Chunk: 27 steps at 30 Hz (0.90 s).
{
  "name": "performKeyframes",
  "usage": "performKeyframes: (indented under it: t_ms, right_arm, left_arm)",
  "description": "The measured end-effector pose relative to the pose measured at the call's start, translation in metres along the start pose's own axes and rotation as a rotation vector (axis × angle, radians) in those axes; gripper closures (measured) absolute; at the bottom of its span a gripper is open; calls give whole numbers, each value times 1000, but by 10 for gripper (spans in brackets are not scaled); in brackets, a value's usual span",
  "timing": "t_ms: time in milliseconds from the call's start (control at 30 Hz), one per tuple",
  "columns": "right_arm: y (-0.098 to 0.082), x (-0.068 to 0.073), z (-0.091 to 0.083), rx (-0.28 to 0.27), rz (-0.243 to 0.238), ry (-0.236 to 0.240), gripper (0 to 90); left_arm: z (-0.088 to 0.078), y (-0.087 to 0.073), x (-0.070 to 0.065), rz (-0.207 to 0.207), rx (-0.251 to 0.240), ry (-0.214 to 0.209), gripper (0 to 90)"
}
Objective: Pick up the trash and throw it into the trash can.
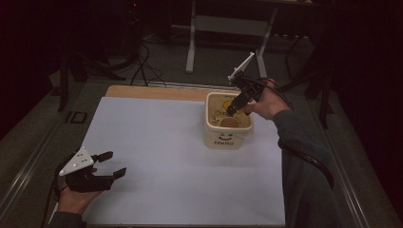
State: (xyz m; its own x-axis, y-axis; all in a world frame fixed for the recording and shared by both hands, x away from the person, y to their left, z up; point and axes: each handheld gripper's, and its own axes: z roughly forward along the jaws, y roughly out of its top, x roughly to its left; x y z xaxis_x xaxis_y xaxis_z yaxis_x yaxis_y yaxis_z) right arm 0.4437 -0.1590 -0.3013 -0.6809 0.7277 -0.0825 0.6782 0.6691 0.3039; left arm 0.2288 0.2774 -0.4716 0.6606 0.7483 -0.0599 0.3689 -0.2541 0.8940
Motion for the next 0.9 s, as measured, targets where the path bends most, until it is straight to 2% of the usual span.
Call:
performKeyframes:
  t_ms: [400,733,900]
  right_arm:
    - [-8,2,-3,-32,-40,2,90]
    - [-20,9,-12,-131,-82,10,105]
    - [-31,12,-13,-199,-95,40,105]
  left_arm:
    - [1,1,0,-1,-1,0,221]
    - [0,1,0,-3,-9,5,220]
    - [-1,0,0,-4,-9,6,221]
